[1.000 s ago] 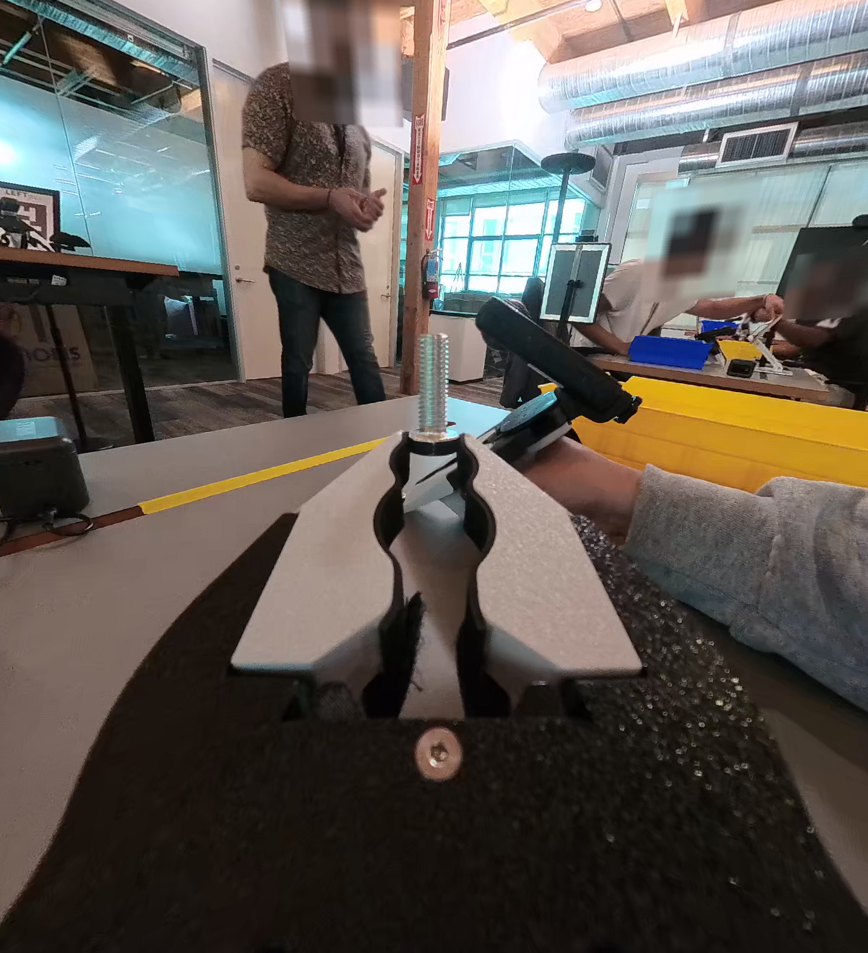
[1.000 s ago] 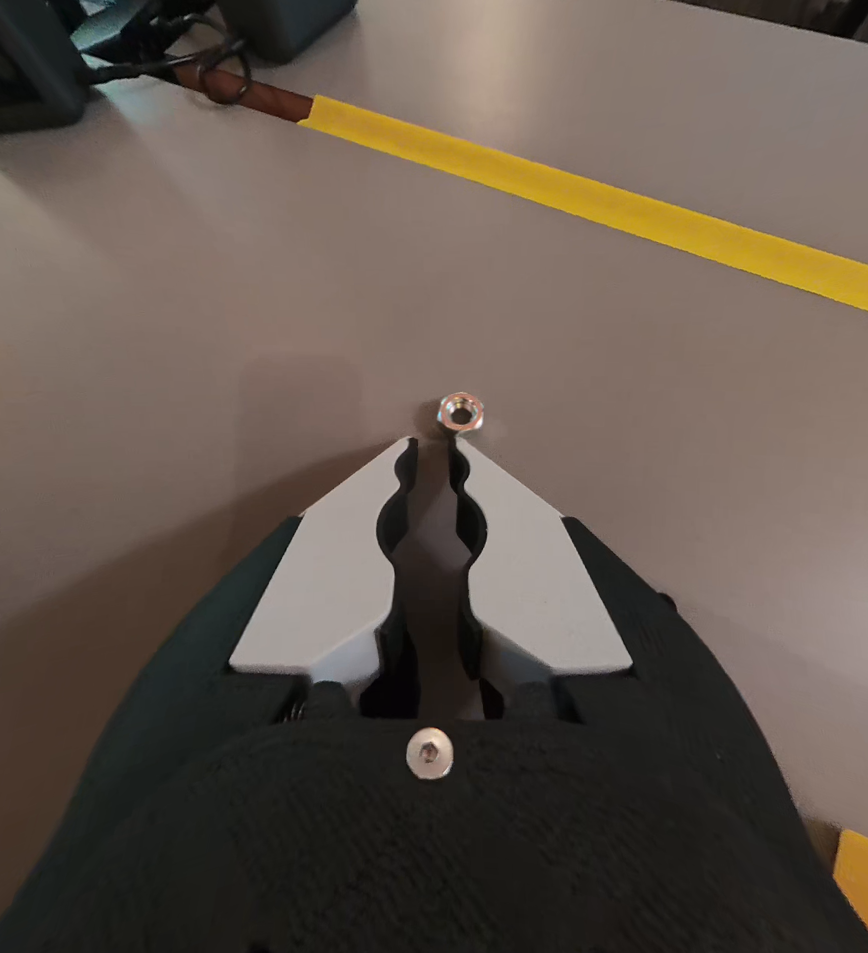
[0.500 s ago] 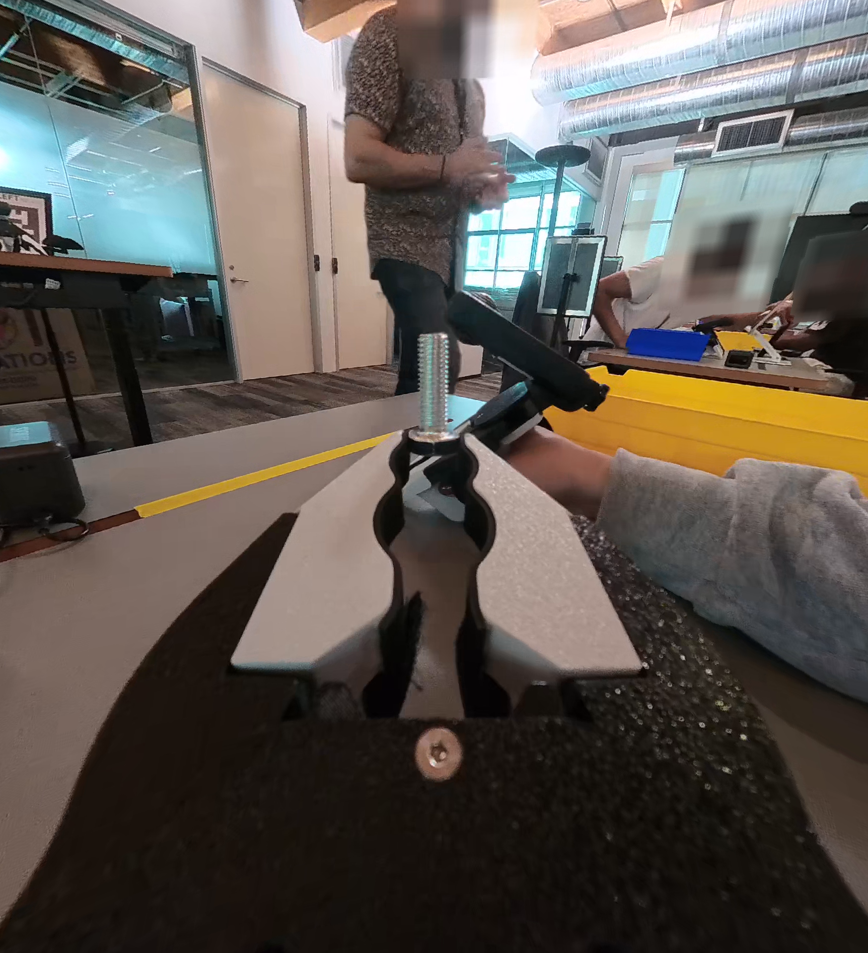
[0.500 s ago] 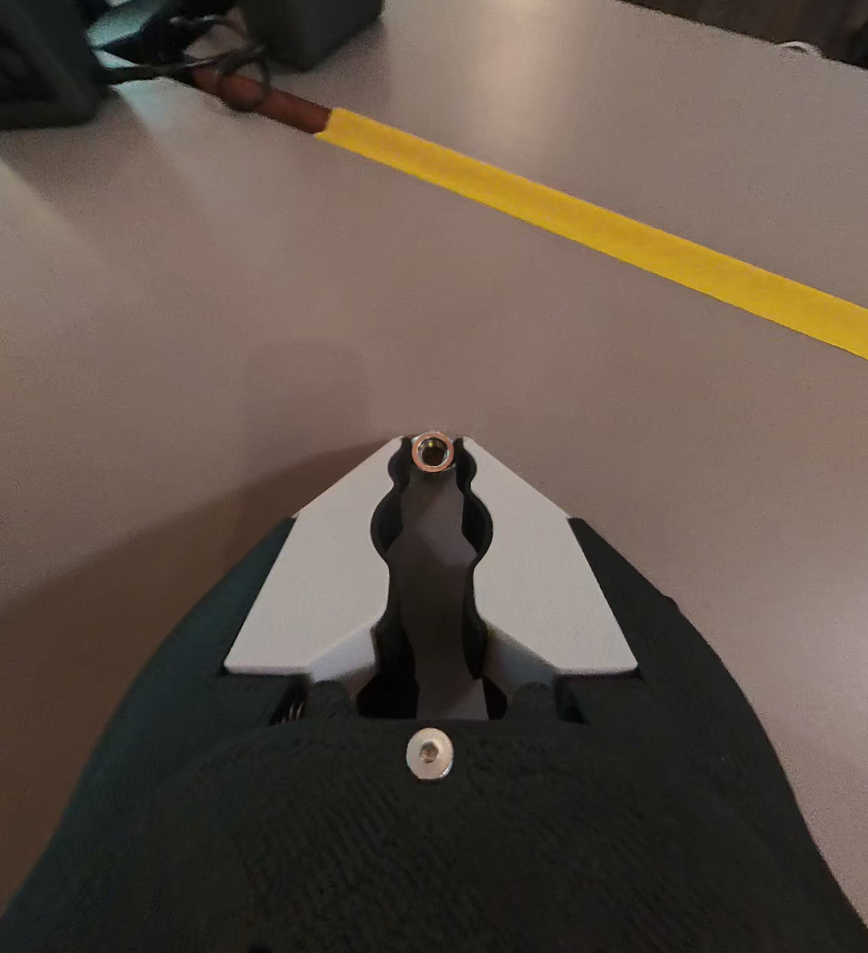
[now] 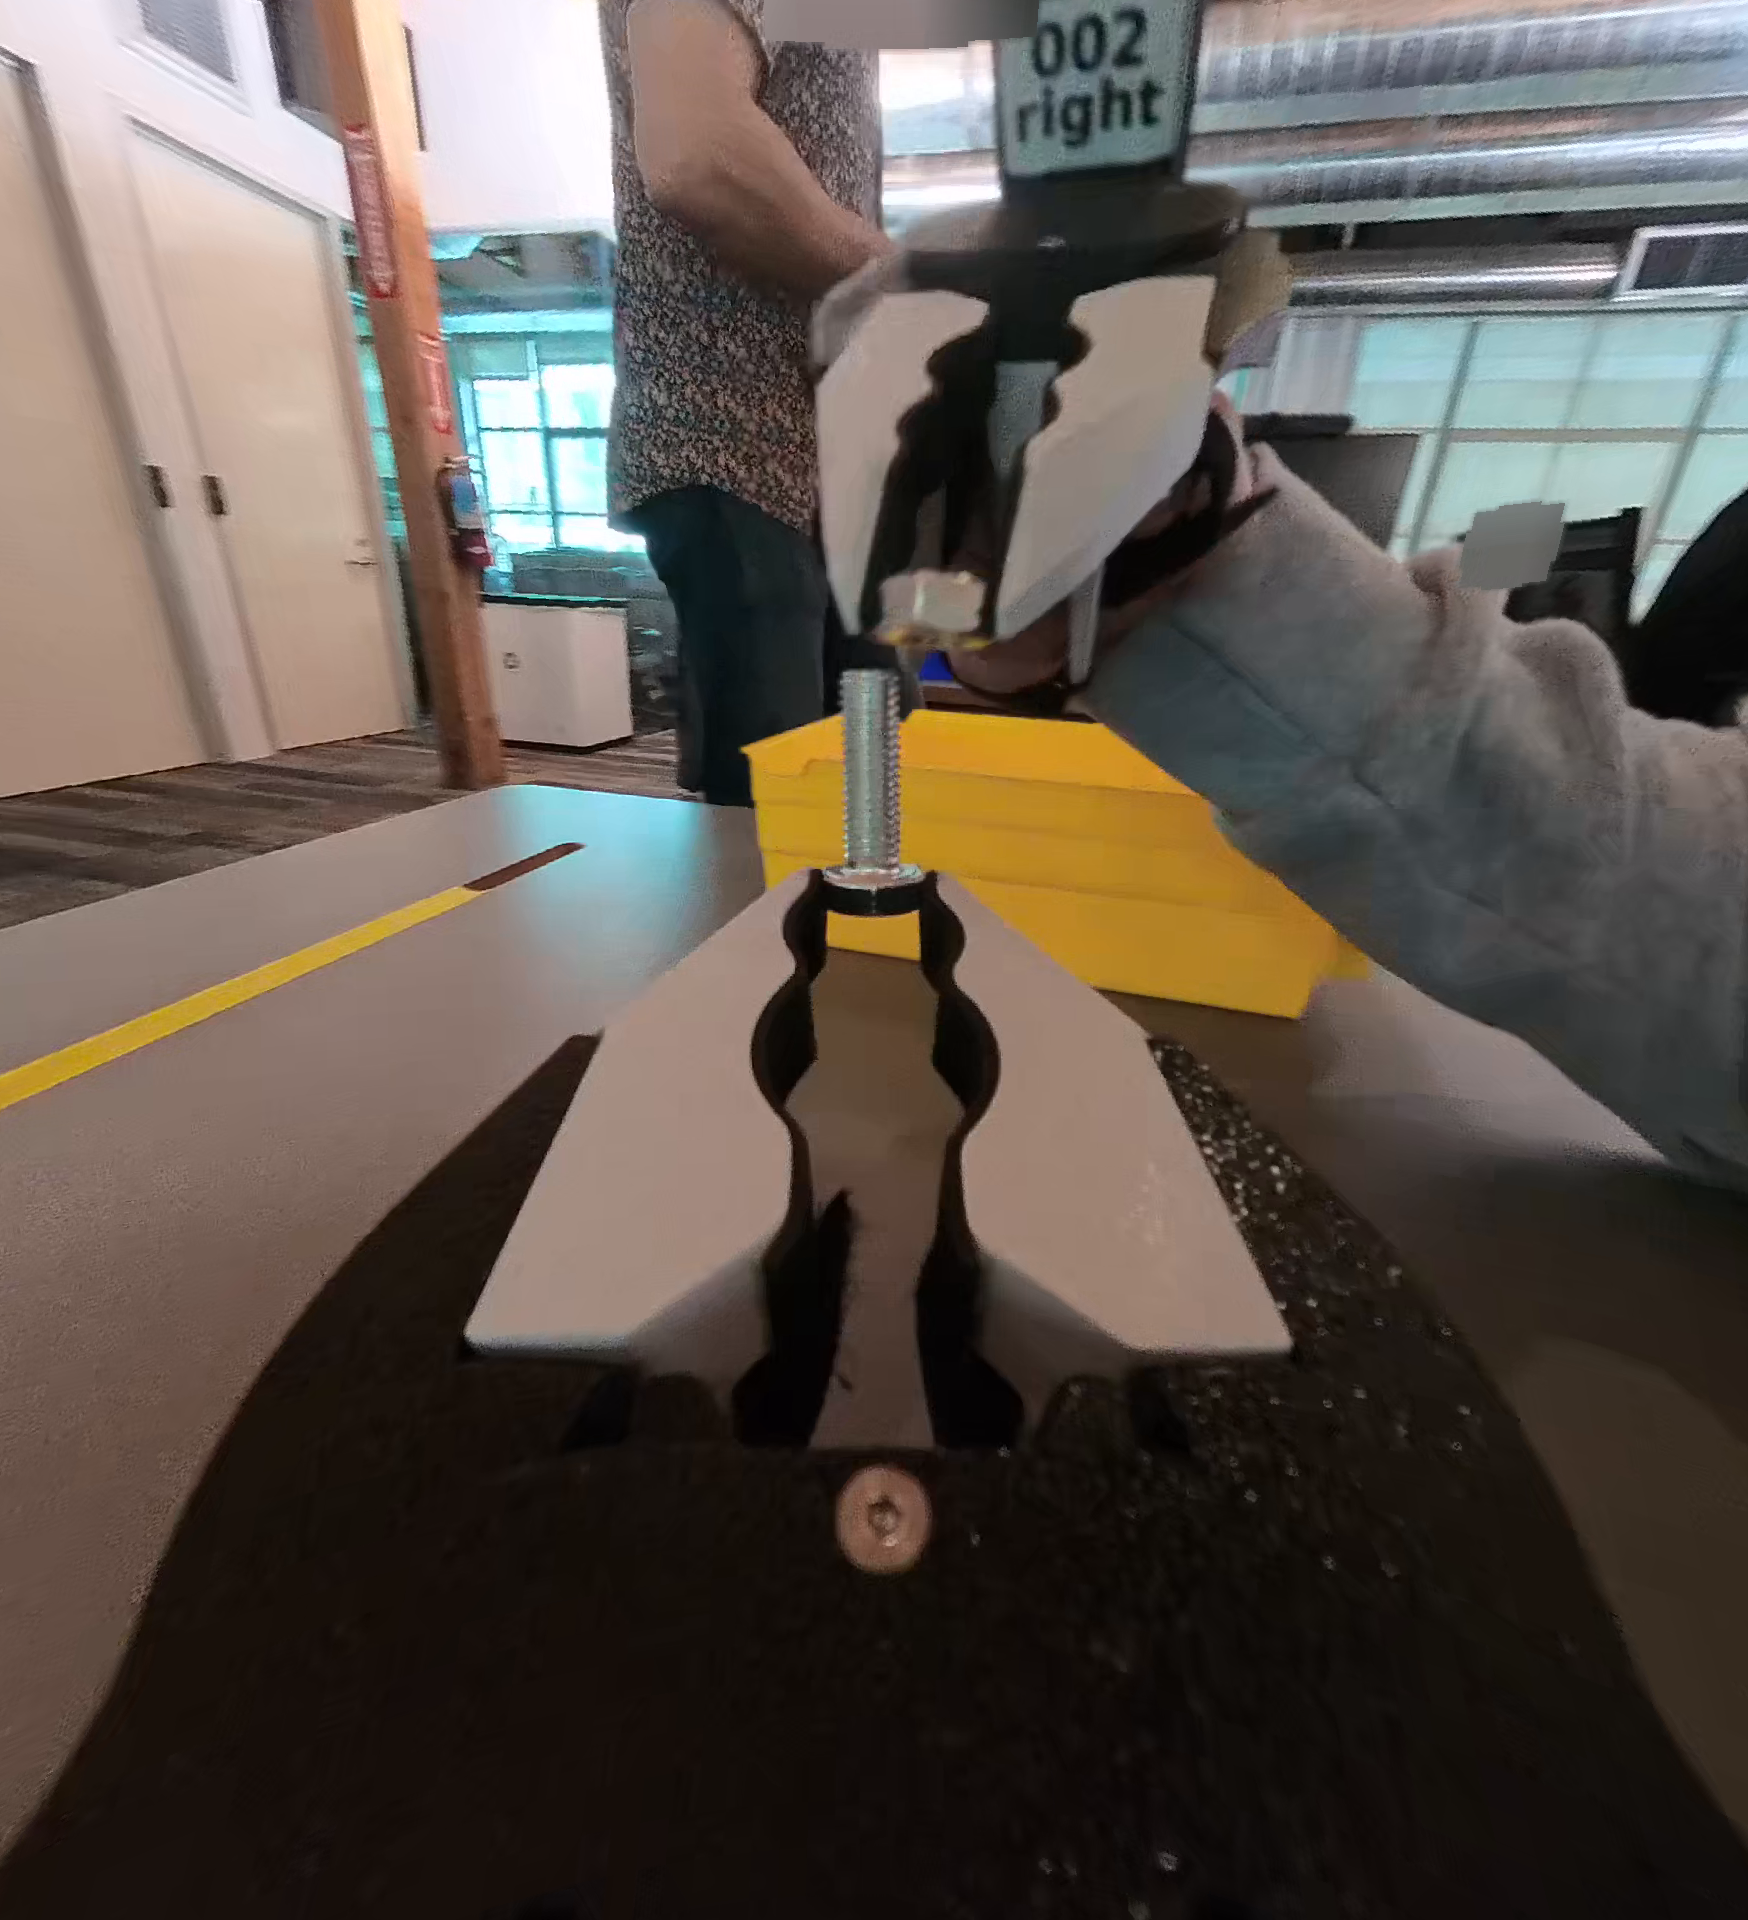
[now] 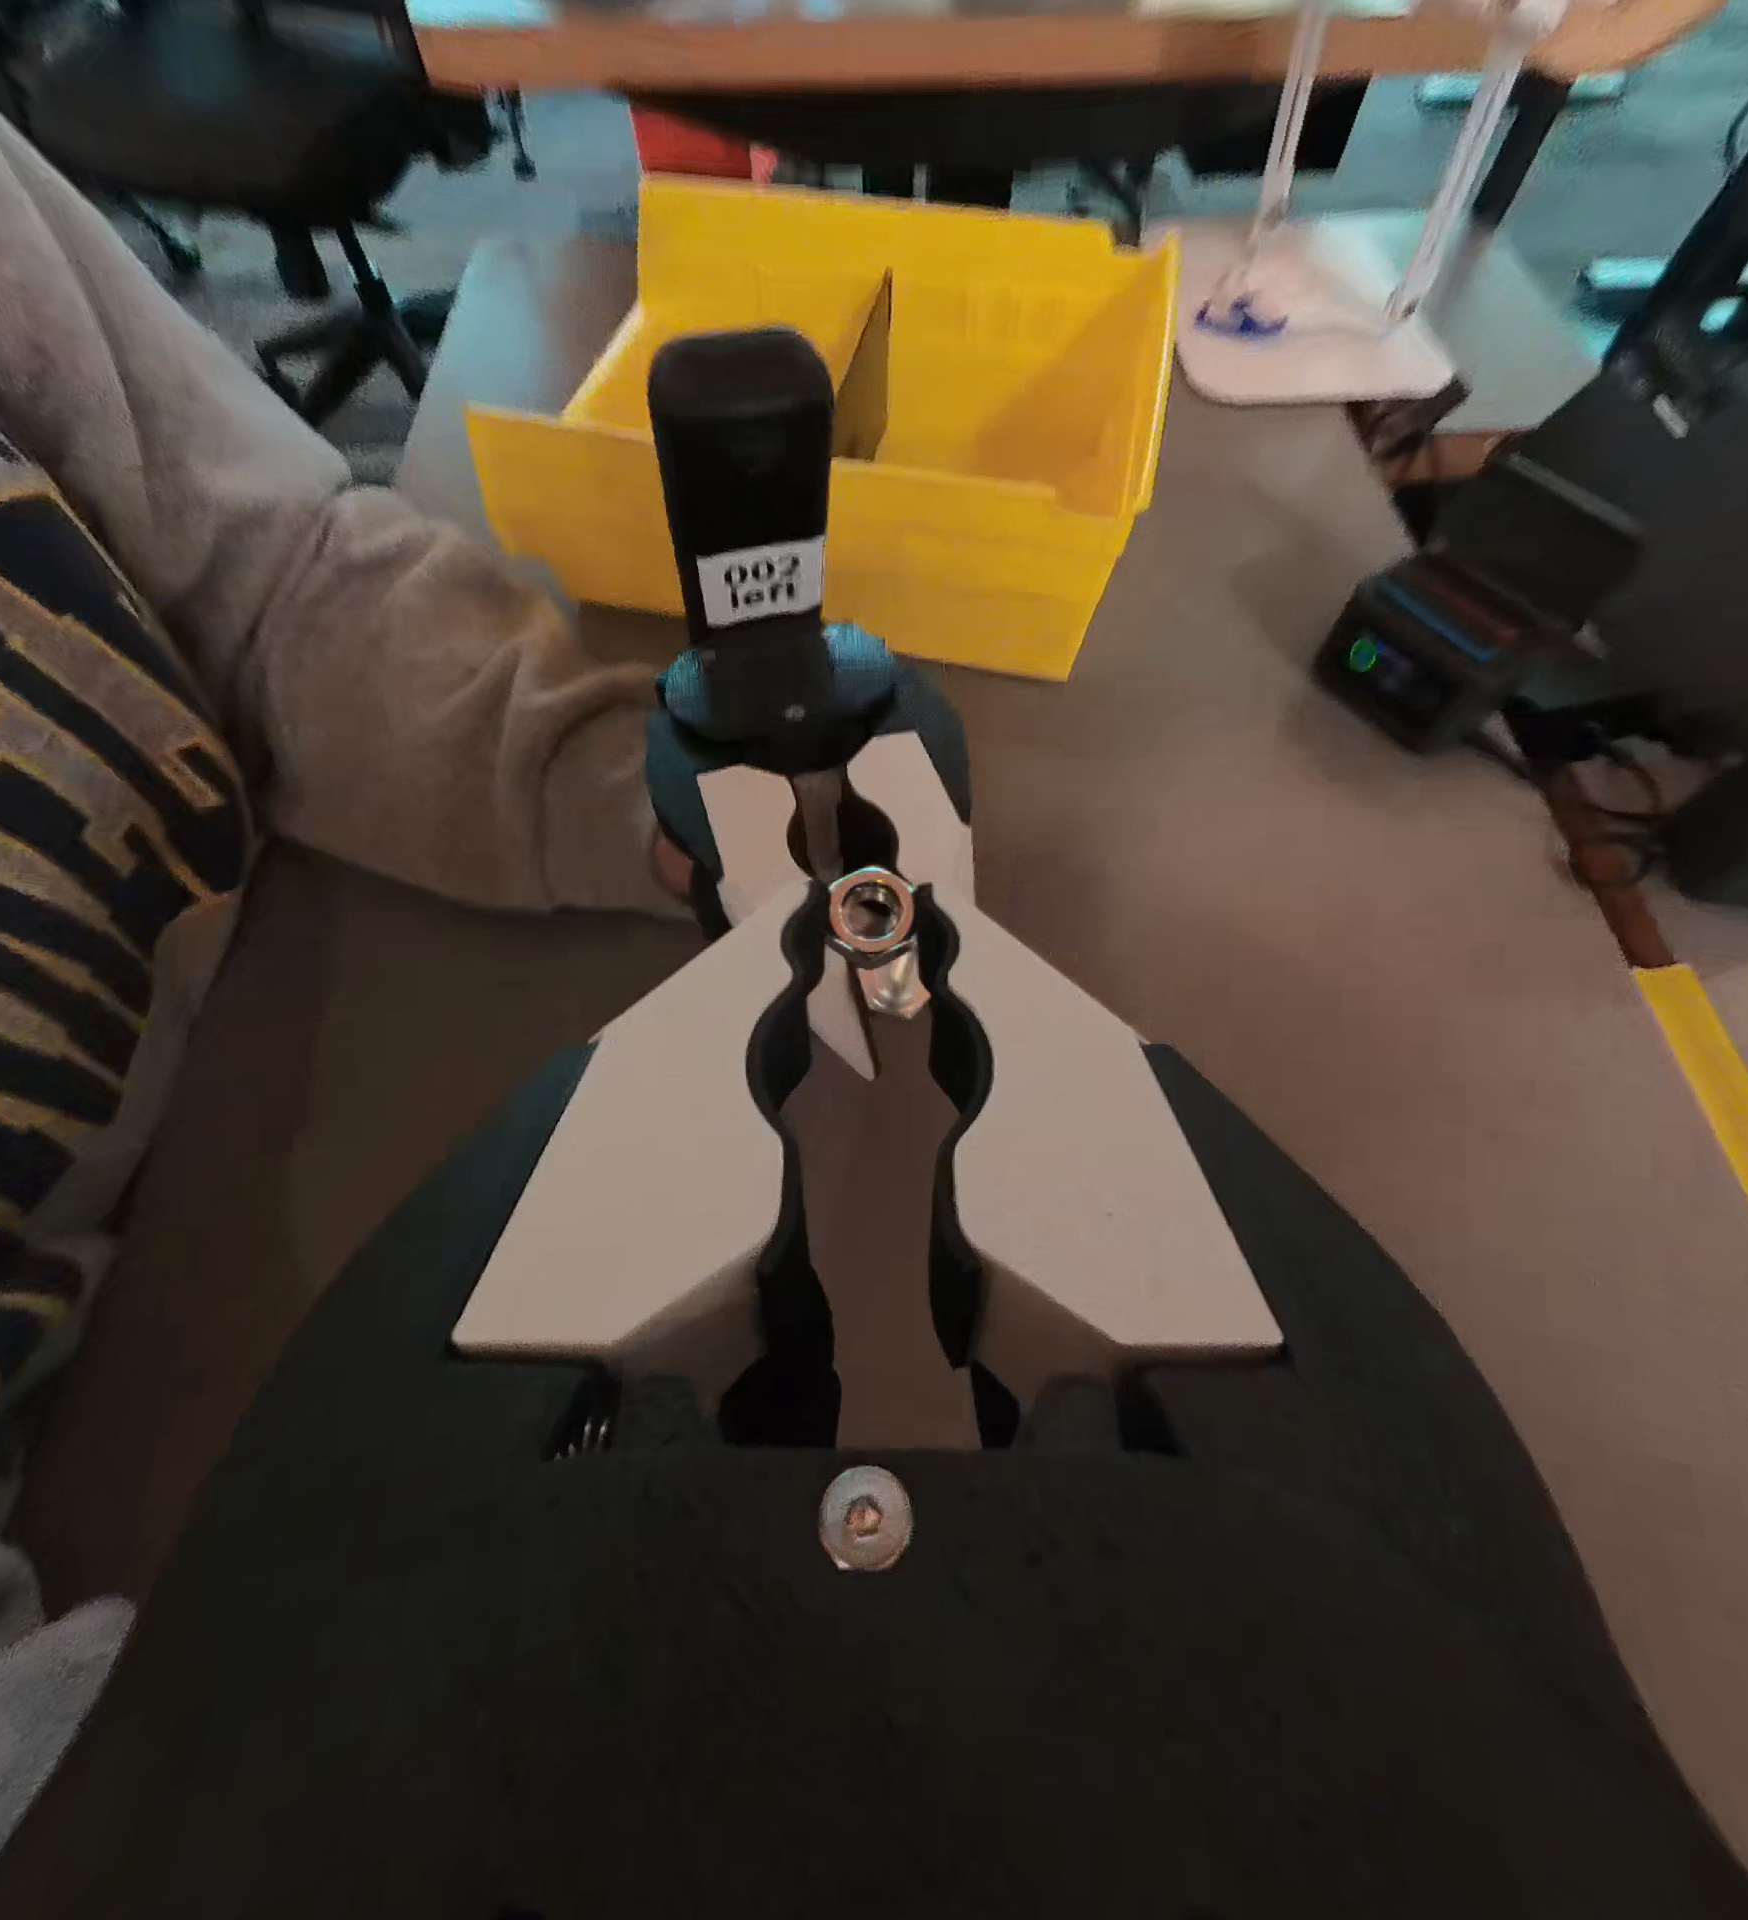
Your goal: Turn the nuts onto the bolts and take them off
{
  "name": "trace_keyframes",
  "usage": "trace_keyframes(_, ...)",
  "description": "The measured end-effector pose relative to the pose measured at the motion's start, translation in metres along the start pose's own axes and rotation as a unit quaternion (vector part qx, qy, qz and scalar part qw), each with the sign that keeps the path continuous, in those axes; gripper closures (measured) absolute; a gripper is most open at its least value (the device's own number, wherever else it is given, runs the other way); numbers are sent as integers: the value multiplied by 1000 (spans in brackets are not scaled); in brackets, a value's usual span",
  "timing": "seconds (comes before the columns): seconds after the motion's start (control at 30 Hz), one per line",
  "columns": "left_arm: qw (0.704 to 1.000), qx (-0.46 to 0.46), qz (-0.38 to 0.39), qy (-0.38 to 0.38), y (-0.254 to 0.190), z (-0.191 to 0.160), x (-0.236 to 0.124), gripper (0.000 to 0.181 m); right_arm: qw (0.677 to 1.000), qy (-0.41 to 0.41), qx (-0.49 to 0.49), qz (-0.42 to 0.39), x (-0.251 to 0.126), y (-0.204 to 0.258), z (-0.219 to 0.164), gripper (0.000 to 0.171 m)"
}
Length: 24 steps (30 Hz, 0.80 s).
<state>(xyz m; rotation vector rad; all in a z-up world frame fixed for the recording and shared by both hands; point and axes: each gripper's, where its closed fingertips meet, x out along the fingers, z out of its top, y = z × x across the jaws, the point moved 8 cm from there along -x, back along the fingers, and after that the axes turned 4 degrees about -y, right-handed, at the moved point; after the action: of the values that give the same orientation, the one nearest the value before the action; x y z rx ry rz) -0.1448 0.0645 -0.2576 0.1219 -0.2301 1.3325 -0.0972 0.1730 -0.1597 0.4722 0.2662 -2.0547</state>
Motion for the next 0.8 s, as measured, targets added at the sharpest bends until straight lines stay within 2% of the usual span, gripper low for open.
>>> trace_keyframes(0.2,998,-15,-62,-3,-10,0,1,166,998,59,-10,25,-2,4,4,155)
trace_keyframes(0.37,992,-26,-121,-15,-20,1,3,166,994,64,-23,89,-4,10,6,155)
trace_keyframes(0.5,990,-32,-137,-8,-22,0,4,166,991,71,-22,115,-3,13,3,155)
trace_keyframes(0.63,990,-36,-134,-10,-21,0,4,166,992,69,-20,105,-3,13,2,155)
trace_keyframes(0.8,995,-38,-97,-8,-15,-1,3,166,998,54,2,37,-1,11,1,155)
